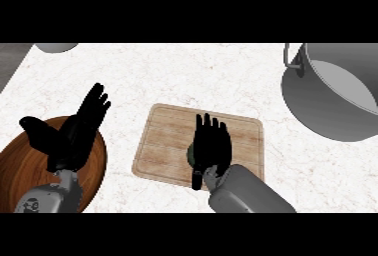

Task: Pick the squash from the cutting board and place it in the pot

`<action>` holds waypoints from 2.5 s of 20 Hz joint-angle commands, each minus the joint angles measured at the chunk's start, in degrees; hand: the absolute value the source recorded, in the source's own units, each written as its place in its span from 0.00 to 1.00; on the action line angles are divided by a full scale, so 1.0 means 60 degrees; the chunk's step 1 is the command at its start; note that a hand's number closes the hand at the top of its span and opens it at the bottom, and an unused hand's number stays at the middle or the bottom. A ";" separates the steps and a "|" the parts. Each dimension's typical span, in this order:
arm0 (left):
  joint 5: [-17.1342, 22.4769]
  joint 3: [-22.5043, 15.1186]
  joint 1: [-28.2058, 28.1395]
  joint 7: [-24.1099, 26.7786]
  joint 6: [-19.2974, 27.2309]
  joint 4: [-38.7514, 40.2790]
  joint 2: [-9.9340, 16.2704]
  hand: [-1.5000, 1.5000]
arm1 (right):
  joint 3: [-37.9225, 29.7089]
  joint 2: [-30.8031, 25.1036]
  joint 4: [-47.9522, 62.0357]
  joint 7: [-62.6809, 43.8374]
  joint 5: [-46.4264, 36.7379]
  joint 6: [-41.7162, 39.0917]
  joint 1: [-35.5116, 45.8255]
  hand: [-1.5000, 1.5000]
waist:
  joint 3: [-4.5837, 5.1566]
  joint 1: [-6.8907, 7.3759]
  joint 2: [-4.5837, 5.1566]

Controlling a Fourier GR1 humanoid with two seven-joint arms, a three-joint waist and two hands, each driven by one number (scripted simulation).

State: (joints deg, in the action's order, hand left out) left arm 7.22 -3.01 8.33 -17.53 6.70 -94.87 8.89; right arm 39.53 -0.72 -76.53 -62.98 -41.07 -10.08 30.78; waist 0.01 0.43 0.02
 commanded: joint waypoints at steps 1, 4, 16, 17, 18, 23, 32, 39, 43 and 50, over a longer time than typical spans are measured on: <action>-0.0462 -0.0387 -0.0199 -0.0148 0.0265 -0.0230 -0.0270 0.50 | 0.0175 0.0114 0.0337 -0.1264 0.0321 -0.0085 0.0231 0.00 | -0.0002 0.0014 -0.0007; -0.0032 0.0119 -0.0392 -0.0440 -0.0179 -0.0859 0.0083 0.50 | -0.0129 0.0115 -0.0138 0.0349 -0.0014 0.0197 -0.0459 1.00 | -0.0003 -0.0028 -0.0013; -0.0241 0.0241 -0.0146 0.0163 -0.0336 0.0097 -0.0270 0.50 | -0.0491 -0.0545 0.0014 0.0770 -0.0681 0.1177 -0.0645 1.00 | 0.0000 -0.0126 -0.0005; -0.0164 0.0345 -0.0457 -0.0447 -0.0167 -0.0706 -0.0101 0.50 | -0.1089 -0.1532 -0.0720 0.0551 -0.0447 0.1307 -0.1193 1.00 | -0.0010 -0.0294 -0.0093; -0.0294 0.0366 -0.0339 -0.0200 0.0041 -0.0463 -0.0266 0.50 | -0.1762 -0.1947 -0.0424 0.0486 -0.0361 0.1527 -0.1319 1.00 | -0.0011 -0.0461 -0.0065; -0.0321 0.0611 -0.0559 -0.0069 0.0073 -0.0381 -0.0112 0.50 | -0.4811 -0.4184 -0.0287 0.0822 0.0646 0.2050 -0.2463 1.00 | -0.0018 -0.0926 -0.0063; -0.0242 0.0685 0.0121 -0.0333 0.0042 -0.0041 -0.0164 0.50 | -0.6626 -0.6670 -0.3442 0.0696 0.0035 0.2047 -0.4479 1.00 | 0.0013 -0.0525 -0.0078; -0.0377 0.0413 -0.0571 -0.0355 -0.0143 -0.0959 -0.0089 0.50 | -0.8037 -0.7482 -0.6406 0.0743 0.0080 0.1602 -0.5234 1.00 | 0.0004 -0.0274 -0.0080; -0.0073 0.0468 -0.0525 -0.0194 -0.0554 -0.0577 -0.0079 0.50 | -0.8536 -0.8055 -0.7036 0.0963 0.0593 0.0826 -0.4077 1.00 | 0.0006 -0.0119 -0.0036; -0.0753 -0.0144 -0.0157 -0.0330 0.0002 -0.0551 -0.0693 0.50 | -0.8577 -0.8416 -0.5802 0.0684 0.1374 -0.0235 -0.1064 1.00 | 0.0006 0.0045 0.0002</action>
State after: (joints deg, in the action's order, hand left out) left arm 4.46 -1.83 7.99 -19.47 5.63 -96.95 6.35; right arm -11.28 -49.37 -114.45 -57.22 -35.39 -6.41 16.06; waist 0.06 0.15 -0.05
